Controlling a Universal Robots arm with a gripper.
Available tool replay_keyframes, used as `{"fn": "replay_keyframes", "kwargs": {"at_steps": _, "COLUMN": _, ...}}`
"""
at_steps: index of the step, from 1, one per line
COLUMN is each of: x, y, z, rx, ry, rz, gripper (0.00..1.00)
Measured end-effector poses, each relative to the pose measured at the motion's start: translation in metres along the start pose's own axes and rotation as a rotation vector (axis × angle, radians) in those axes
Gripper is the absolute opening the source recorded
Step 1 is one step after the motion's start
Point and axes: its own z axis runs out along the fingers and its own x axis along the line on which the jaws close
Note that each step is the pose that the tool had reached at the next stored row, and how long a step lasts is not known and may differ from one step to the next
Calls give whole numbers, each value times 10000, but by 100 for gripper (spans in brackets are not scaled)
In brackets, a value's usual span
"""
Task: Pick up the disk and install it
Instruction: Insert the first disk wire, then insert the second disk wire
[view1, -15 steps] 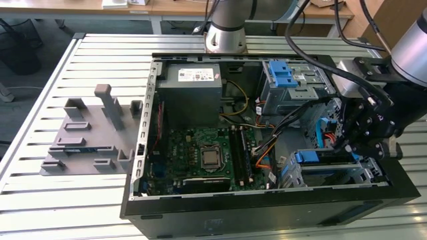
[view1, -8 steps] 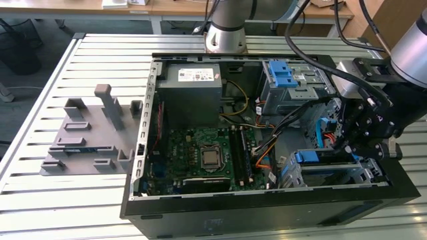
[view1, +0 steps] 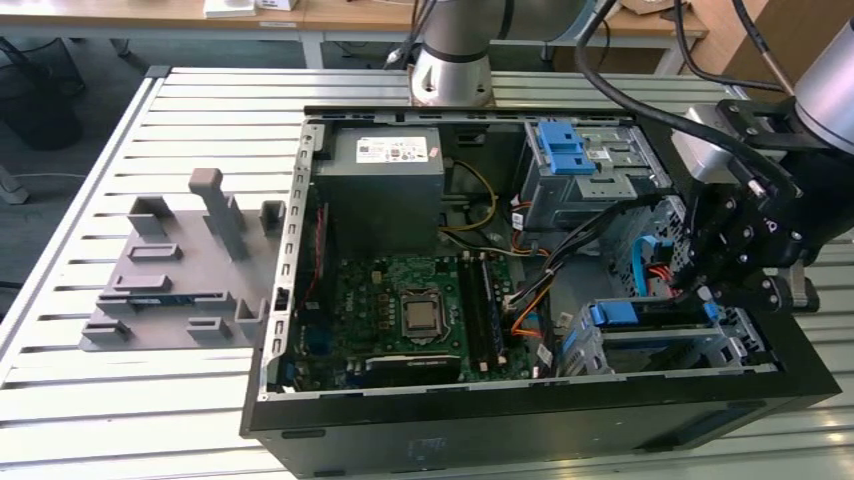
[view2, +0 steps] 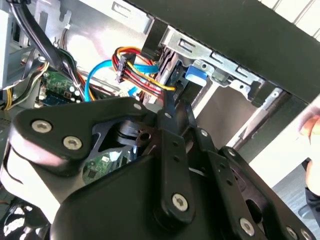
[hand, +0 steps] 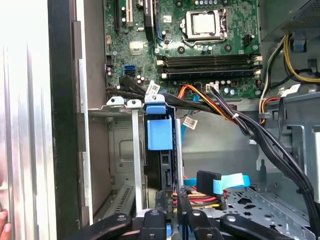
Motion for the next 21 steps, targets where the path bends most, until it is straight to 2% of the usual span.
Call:
{"fn": "replay_keyframes", "kwargs": {"at_steps": 3, "x": 0, "y": 0, "z": -1, "rx": 0, "ry": 0, "rz": 1, "gripper": 22}}
{"fn": "replay_keyframes", "kwargs": {"at_steps": 4, "x": 0, "y": 0, "z": -2, "rx": 0, "ry": 1, "rz": 0, "gripper": 16}}
{"fn": "replay_keyframes", "kwargs": {"at_steps": 5, "x": 0, "y": 0, "z": -2, "rx": 0, "ry": 1, "rz": 0, "gripper": 16}}
{"fn": "replay_keyframes", "kwargs": {"at_steps": 6, "x": 0, "y": 0, "z": -2, "rx": 0, "ry": 1, "rz": 0, "gripper": 11}}
{"fn": "replay_keyframes", "kwargs": {"at_steps": 21, "x": 0, "y": 1, "z": -9, "rx": 0, "ry": 1, "rz": 0, "gripper": 11}}
